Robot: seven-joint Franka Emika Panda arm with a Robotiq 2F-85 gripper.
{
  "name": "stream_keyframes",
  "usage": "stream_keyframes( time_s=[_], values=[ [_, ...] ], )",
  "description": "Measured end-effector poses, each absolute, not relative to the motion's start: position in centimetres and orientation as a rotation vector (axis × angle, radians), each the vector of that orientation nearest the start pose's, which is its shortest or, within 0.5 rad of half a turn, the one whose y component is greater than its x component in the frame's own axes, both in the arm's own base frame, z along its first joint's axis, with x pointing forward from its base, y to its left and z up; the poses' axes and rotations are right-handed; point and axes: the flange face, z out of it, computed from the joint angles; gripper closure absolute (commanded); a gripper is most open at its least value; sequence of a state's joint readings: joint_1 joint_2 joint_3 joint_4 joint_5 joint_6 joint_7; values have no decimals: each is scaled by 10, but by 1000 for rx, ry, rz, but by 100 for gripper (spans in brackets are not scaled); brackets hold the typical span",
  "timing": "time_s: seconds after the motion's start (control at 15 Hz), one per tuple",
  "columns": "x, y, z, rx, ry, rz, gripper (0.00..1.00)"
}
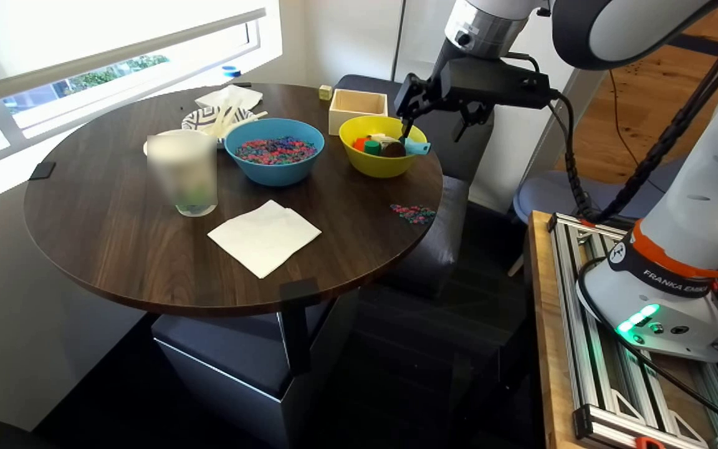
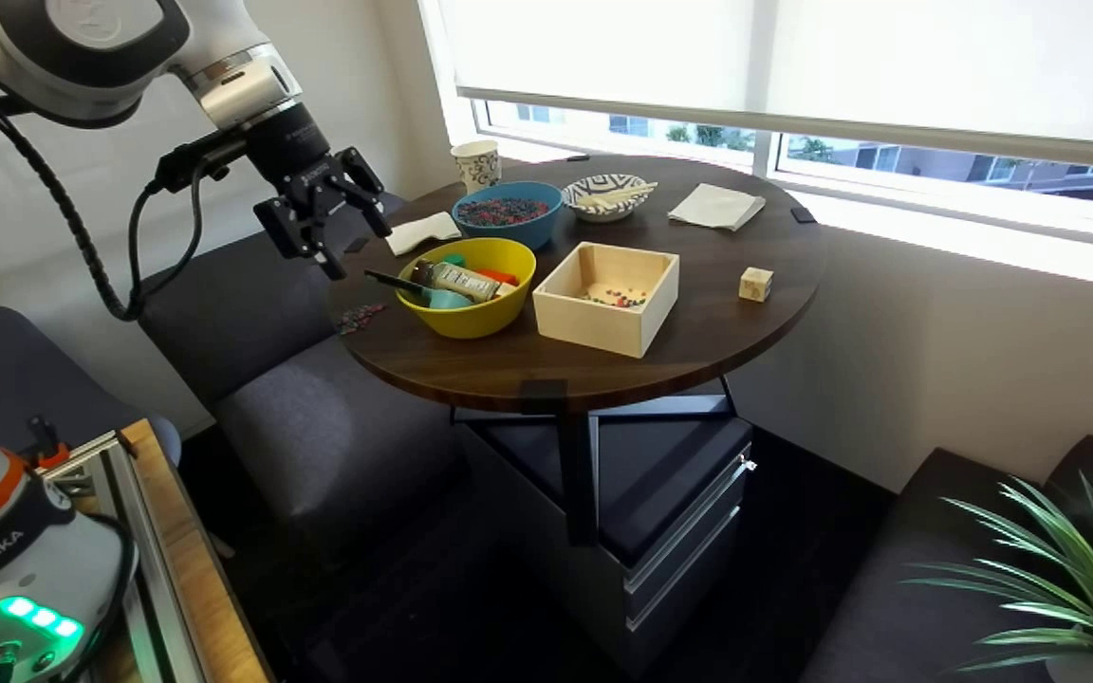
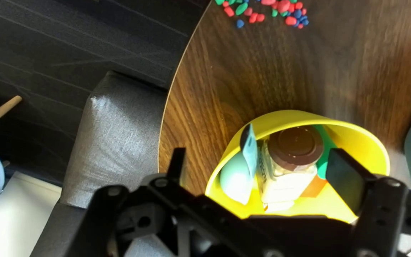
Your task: Scoop up cereal from the blue bowl and pour them into the cup
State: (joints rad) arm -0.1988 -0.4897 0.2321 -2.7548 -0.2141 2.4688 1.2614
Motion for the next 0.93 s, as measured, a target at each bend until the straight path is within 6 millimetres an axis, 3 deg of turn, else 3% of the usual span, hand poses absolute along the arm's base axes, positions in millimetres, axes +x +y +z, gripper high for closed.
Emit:
stream_keyframes(
  time_s=[0.53, 0.73, 0.93],
  values=[
    [385, -1, 364, -2724, 1662, -426, 1],
    [392, -5, 358, -2685, 1646, -452, 14],
    [397, -6, 353, -2666, 1633, -462, 19]
  ],
)
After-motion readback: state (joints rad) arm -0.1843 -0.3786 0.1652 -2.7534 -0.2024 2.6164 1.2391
